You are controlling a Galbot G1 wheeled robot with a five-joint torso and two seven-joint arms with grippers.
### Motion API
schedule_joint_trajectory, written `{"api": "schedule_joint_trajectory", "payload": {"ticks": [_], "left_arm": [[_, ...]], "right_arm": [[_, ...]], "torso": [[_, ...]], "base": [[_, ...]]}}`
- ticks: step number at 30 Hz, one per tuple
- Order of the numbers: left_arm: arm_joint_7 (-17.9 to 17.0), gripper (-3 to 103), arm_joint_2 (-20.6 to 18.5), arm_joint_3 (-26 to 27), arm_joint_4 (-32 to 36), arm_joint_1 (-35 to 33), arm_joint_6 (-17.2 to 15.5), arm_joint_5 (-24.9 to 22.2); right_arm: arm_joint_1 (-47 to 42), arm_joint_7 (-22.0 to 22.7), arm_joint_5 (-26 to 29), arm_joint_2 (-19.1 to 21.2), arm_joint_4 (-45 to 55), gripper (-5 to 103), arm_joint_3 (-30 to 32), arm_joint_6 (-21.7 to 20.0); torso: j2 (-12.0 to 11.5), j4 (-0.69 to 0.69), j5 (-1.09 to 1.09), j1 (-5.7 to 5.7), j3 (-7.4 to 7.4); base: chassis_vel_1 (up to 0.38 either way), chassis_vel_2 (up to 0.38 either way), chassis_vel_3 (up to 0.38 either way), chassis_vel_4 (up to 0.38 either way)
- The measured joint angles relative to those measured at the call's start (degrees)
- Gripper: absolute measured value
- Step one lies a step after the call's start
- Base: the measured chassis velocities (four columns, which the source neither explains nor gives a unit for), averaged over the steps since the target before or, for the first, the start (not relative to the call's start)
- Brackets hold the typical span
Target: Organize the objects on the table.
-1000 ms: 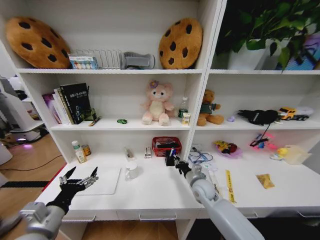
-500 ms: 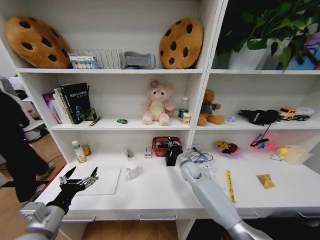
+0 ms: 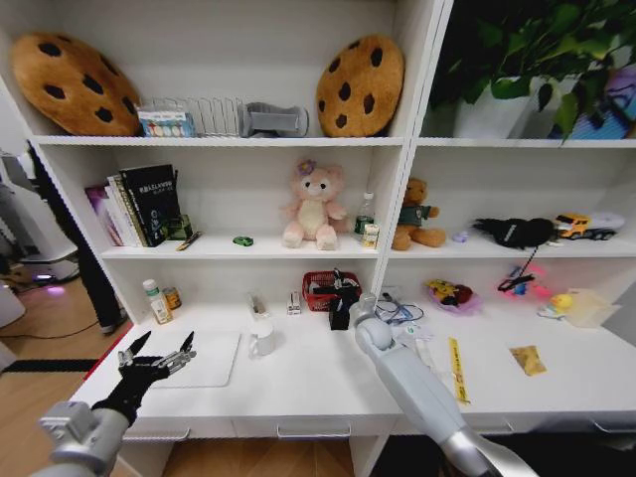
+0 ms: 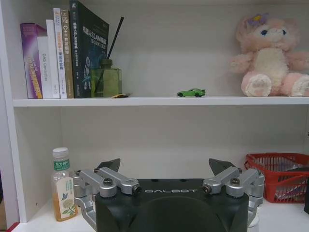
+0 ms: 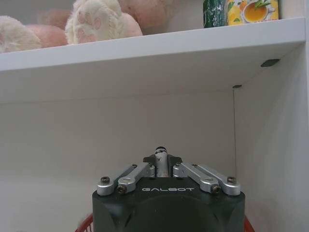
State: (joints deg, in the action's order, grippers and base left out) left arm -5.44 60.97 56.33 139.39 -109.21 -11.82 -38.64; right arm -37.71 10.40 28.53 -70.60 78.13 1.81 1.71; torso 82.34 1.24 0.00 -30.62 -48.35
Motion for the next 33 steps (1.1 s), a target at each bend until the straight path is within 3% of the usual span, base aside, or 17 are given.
{"api": "schedule_joint_trajectory", "payload": {"ticks": [5,8,10,14,15,18,21,22,24,26,28,33], "left_arm": [[0.00,100,0.00,0.00,0.00,0.00,0.00,0.00],[0.01,100,0.00,0.00,0.00,0.00,0.00,0.00],[0.01,100,0.00,0.00,0.00,0.00,0.00,0.00],[0.02,100,0.00,0.00,0.00,0.00,0.00,0.00],[0.01,100,0.00,0.00,0.00,0.00,0.00,0.00],[0.01,100,0.00,0.00,0.00,0.00,0.00,0.00],[0.01,100,0.00,0.00,0.00,0.00,0.00,0.00],[0.01,100,0.00,0.00,0.00,0.00,0.00,0.00],[0.02,100,0.00,0.00,0.00,0.00,0.00,0.00],[0.02,100,0.00,0.00,0.00,0.00,0.00,0.00],[0.02,100,0.00,0.00,0.00,0.00,0.00,0.00],[0.02,100,0.00,0.00,0.00,0.00,0.00,0.00]], "right_arm": [[-0.06,-0.04,0.08,-0.02,-0.93,9,0.11,-0.09],[-0.16,-0.74,0.32,-0.03,-1.20,15,0.11,-0.31],[0.17,-1.01,0.25,-0.68,-2.83,26,-0.13,0.24],[0.31,-1.04,0.20,-0.88,-3.23,26,-0.18,0.42],[0.41,-1.05,0.17,-1.02,-3.52,42,-0.22,0.58],[0.46,-1.07,0.15,-1.09,-3.67,48,-0.23,0.67],[0.92,-1.08,0.04,-1.76,-4.69,65,-0.37,1.38],[0.92,-1.08,0.04,-1.76,-4.69,65,-0.37,1.38],[0.94,-1.28,0.47,-1.31,-3.69,81,-0.58,1.88],[0.43,-1.51,1.03,-0.65,-2.35,81,-0.53,1.90],[-1.86,-1.64,1.71,1.52,1.22,96,0.64,1.67],[-4.57,-1.58,2.12,2.32,3.50,99,1.30,0.84]], "torso": [[0.00,0.00,0.00,0.01,0.00],[0.00,0.00,0.00,0.01,0.00],[0.01,0.02,0.00,0.01,0.00],[0.01,0.01,0.00,0.01,0.00],[0.01,0.00,0.00,0.01,0.00],[0.01,0.00,0.00,0.01,0.00],[0.01,-0.01,0.00,0.01,0.00],[0.01,-0.01,0.00,0.01,0.00],[0.00,-0.01,0.00,0.01,0.00],[0.01,0.00,0.00,0.01,0.00],[0.01,0.01,0.00,0.01,0.01],[0.01,-0.01,0.01,0.01,0.00]], "base": [[0.000,0.000,0.000,0.000],[0.000,0.000,0.000,0.000],[0.000,0.000,0.000,0.000],[0.000,0.000,0.000,0.000],[0.000,0.000,0.000,0.000],[0.000,0.000,0.000,0.000],[0.000,0.000,0.000,0.000],[0.000,0.000,0.000,0.000],[0.000,0.000,0.000,0.000],[0.000,0.000,0.000,0.000],[0.000,0.000,0.000,0.000],[0.000,0.000,0.000,0.000]]}}
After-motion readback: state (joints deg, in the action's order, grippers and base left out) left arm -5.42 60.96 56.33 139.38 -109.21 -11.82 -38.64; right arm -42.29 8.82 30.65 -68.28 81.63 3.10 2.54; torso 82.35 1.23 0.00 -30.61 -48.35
